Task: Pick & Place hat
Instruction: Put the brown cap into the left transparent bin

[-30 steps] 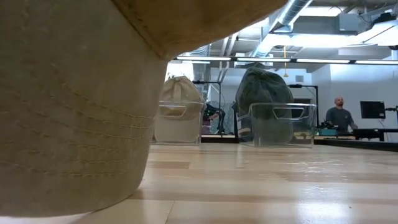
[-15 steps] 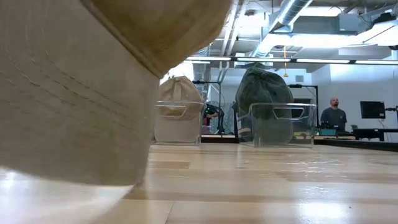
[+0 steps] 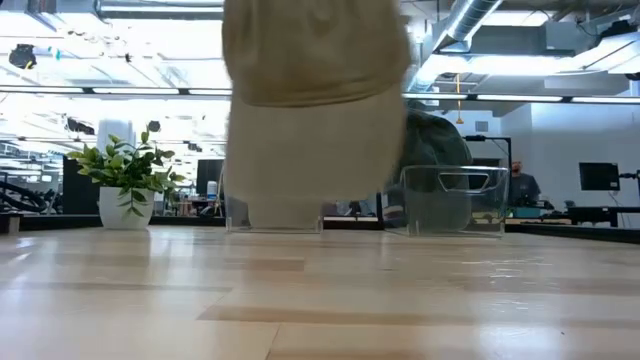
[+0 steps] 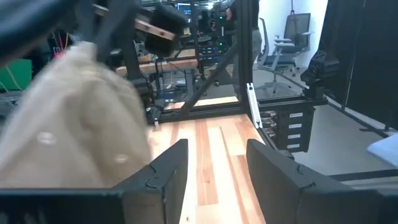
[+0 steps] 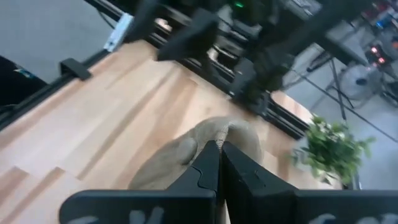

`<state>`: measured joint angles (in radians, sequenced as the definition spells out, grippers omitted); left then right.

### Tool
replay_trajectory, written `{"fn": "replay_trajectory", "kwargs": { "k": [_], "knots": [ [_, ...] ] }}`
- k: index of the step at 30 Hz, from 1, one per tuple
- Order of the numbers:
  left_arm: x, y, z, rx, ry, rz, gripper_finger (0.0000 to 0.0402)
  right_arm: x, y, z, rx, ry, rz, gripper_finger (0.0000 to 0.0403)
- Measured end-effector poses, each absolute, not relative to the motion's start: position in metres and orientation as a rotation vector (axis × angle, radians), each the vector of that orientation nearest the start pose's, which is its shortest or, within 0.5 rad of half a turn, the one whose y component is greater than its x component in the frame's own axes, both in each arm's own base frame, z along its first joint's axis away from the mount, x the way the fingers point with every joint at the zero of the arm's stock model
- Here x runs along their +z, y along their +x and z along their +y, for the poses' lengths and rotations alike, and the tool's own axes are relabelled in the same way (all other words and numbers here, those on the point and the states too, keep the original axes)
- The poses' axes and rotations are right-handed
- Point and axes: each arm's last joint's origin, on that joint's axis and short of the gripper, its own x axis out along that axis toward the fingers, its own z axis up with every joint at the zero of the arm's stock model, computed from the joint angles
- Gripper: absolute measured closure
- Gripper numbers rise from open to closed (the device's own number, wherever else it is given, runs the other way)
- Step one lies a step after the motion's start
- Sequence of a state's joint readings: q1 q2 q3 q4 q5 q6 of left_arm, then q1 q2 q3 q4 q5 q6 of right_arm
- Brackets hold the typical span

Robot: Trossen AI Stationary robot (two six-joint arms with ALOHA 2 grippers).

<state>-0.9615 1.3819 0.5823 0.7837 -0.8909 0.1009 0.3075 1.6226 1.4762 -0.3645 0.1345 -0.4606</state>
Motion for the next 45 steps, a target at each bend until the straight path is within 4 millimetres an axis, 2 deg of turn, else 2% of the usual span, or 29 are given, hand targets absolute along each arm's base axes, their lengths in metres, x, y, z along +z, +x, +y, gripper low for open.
{"fn": "replay_trajectory", "kwargs": {
  "k": [10,21,24,38,45],
  "knots": [
    [0.228,0.174,-0.208,-0.067,0.109,0.006,0.0241,0.375,0.362,0.057,0.183,-0.558,0.445,0.0403],
    [0.228,0.179,-0.204,-0.043,0.081,0.008,0.0241,0.404,0.368,-0.002,0.041,-0.624,0.337,0.0403],
    [0.228,0.179,-0.204,-0.043,0.081,0.007,0.0241,0.407,0.368,-0.015,0.040,-0.674,0.326,0.0403],
    [0.228,0.179,-0.204,-0.043,0.073,0.007,0.0241,0.419,0.362,-0.081,-0.043,-0.700,0.229,0.0403],
    [0.228,0.180,-0.203,-0.039,0.073,0.007,0.0241,0.412,0.360,-0.112,-0.024,-0.681,0.227,0.0403]
  ]
}}
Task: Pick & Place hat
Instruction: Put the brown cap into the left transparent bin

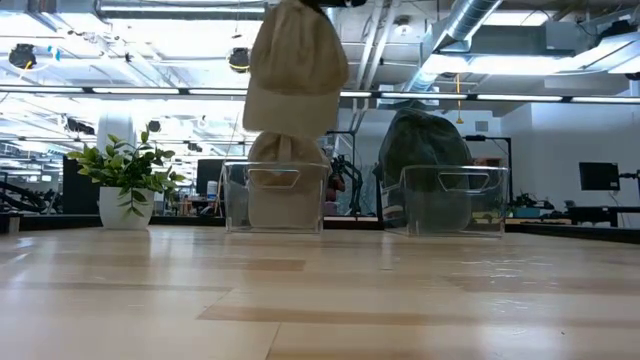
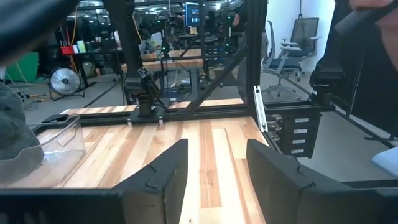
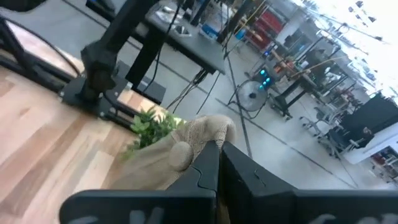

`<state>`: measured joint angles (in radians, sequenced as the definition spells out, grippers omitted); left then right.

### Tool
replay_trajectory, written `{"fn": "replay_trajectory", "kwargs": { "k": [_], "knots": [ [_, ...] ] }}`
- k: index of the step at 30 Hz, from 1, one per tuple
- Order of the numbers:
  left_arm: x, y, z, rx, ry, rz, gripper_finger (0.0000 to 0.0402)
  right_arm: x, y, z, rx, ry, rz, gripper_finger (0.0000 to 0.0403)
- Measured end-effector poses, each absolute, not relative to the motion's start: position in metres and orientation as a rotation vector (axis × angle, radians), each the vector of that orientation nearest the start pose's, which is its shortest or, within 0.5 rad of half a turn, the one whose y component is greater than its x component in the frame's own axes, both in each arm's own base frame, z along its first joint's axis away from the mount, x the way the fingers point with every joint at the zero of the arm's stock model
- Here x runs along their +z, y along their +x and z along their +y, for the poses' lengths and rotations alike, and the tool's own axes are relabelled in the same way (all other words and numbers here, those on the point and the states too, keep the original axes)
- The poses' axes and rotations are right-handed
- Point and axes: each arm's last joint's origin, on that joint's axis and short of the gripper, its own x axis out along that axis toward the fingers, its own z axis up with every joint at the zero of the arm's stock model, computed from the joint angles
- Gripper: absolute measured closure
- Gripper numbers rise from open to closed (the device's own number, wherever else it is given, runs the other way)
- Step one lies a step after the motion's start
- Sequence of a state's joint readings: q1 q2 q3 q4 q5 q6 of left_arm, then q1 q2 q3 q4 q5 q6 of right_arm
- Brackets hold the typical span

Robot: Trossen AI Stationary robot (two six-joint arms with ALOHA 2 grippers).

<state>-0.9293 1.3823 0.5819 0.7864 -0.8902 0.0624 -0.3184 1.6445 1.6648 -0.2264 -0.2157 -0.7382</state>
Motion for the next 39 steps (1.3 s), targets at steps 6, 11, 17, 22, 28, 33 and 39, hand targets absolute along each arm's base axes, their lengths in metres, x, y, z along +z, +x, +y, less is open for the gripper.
{"fn": "replay_trajectory", "kwargs": {
  "k": [6,11,17,22,28,33,39],
  "knots": [
    [0.227,0.186,-0.197,-0.008,0.048,0.009,0.0241,0.389,0.378,-0.136,-0.009,-0.699,0.240,0.0403],
    [0.227,0.189,-0.194,0.010,0.004,0.011,0.0241,0.368,0.386,-0.153,0.051,-0.730,0.272,0.0403],
    [0.227,0.190,-0.193,0.009,-0.001,0.011,0.0241,0.354,0.388,-0.172,0.109,-0.702,0.261,0.0403],
    [0.227,0.190,-0.193,0.010,0.001,0.011,0.0241,0.351,0.387,-0.178,0.132,-0.690,0.254,0.0403],
    [0.227,0.195,-0.188,0.036,0.002,0.012,0.0241,0.351,0.383,-0.185,0.159,-0.680,0.235,0.0403],
    [0.225,0.200,-0.182,0.065,0.003,0.015,0.0241,0.335,0.389,-0.195,0.182,-0.651,0.258,0.0403],
    [0.215,0.202,-0.173,0.089,-0.022,0.036,0.0241,0.307,0.400,-0.211,0.171,-0.639,0.295,0.0403]
  ]
}}
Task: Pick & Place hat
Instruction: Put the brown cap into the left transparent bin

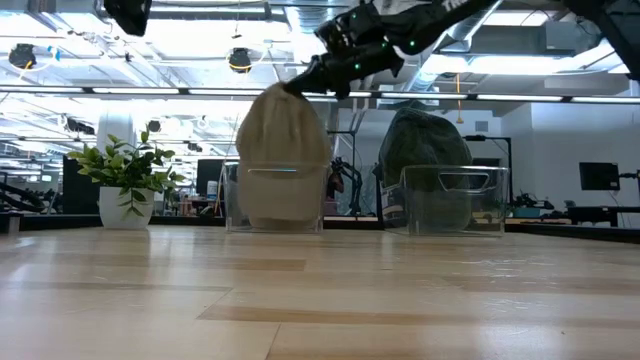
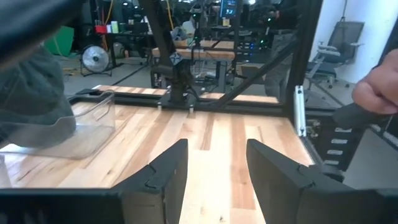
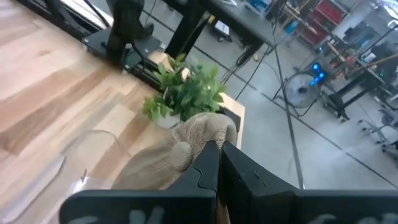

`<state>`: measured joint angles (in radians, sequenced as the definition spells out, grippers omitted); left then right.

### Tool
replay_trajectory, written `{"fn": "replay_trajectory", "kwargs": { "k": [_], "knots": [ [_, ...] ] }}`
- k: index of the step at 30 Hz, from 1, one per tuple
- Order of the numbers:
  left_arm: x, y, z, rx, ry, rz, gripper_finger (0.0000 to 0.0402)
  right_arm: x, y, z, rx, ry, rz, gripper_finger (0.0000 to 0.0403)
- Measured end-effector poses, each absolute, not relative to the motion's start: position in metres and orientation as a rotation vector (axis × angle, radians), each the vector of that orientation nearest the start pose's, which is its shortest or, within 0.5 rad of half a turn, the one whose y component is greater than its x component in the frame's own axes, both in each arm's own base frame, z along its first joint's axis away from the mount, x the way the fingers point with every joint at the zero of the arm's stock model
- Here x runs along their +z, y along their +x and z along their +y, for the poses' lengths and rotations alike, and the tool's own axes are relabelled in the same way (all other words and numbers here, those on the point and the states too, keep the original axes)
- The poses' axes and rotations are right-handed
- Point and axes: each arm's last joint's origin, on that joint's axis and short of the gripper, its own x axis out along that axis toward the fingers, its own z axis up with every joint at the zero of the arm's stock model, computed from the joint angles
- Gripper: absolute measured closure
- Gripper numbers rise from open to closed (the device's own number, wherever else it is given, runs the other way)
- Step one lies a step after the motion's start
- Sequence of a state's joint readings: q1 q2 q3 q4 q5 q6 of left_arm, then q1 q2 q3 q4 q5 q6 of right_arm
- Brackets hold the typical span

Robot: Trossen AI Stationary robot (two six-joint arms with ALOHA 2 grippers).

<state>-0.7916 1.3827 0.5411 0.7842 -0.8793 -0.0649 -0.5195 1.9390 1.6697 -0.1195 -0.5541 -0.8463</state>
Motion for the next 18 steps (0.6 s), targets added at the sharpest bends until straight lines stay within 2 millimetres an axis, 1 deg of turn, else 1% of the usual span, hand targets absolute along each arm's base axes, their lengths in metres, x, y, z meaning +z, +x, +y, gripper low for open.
{"fn": "replay_trajectory", "kwargs": {
  "k": [7,15,18],
  "knots": [
    [0.214,0.203,-0.171,0.083,-0.020,0.038,0.0241,0.304,0.396,-0.226,0.156,-0.632,0.294,0.0403],
    [0.214,0.207,-0.166,0.108,-0.016,0.039,0.0241,0.303,0.392,-0.230,0.193,-0.613,0.281,0.0403],
    [0.214,0.209,-0.164,0.105,-0.017,0.039,0.0241,0.299,0.392,-0.229,0.202,-0.605,0.288,0.0403]
  ]
}}
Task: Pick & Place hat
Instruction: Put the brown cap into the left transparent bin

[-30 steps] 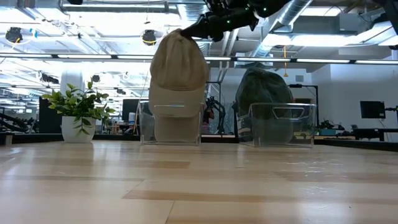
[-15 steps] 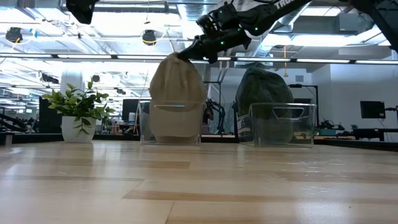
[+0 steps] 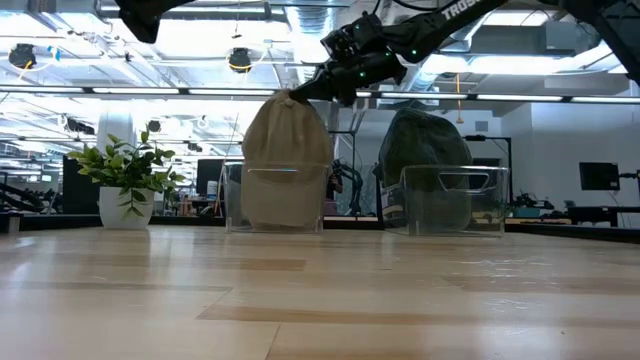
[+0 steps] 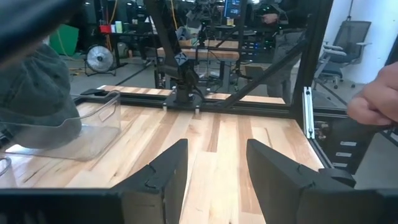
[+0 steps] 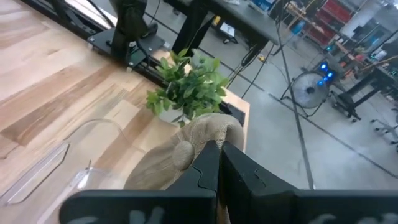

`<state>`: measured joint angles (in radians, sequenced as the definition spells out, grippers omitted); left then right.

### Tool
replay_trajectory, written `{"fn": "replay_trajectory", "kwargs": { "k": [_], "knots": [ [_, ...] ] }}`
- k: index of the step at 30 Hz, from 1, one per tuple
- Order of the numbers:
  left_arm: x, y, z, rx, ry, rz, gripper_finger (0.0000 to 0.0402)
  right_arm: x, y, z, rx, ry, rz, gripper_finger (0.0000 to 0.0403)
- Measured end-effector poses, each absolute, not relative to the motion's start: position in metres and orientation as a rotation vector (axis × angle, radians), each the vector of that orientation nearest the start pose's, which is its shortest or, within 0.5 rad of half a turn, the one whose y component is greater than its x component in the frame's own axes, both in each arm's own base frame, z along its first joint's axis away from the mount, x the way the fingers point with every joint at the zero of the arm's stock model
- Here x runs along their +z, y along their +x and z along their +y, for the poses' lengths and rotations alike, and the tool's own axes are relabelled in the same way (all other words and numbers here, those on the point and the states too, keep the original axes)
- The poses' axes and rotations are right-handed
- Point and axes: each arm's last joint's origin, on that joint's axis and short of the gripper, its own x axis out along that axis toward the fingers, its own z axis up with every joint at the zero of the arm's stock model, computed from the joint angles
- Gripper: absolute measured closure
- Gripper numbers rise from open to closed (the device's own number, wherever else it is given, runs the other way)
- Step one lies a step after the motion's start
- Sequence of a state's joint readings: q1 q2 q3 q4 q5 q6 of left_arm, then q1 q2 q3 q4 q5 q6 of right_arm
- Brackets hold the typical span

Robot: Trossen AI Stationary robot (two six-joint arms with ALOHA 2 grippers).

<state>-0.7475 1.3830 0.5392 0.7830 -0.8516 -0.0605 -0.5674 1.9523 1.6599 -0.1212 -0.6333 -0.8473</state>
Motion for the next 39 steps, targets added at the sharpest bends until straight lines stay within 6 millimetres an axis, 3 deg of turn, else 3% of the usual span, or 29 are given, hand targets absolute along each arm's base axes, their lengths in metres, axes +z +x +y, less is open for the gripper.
{"fn": "replay_trajectory", "kwargs": {
  "k": [11,19,28,32,39],
  "knots": [
    [0.215,0.212,-0.162,0.076,-0.022,0.041,0.0241,0.298,0.391,-0.231,0.200,-0.601,0.294,0.0403],
    [0.215,0.212,-0.162,0.077,-0.024,0.040,0.0241,0.271,0.404,-0.235,0.206,-0.581,0.320,0.0403],
    [0.215,0.212,-0.162,0.077,-0.025,0.041,0.0241,0.285,0.402,-0.235,0.157,-0.539,0.292,0.0398],
    [0.214,0.212,-0.162,0.077,-0.021,0.043,0.0241,0.283,0.401,-0.235,0.157,-0.501,0.306,0.0373],
    [0.214,0.212,-0.162,0.077,-0.021,0.043,0.0241,0.283,0.404,-0.232,0.145,-0.422,0.317,0.0292]
  ]
}}
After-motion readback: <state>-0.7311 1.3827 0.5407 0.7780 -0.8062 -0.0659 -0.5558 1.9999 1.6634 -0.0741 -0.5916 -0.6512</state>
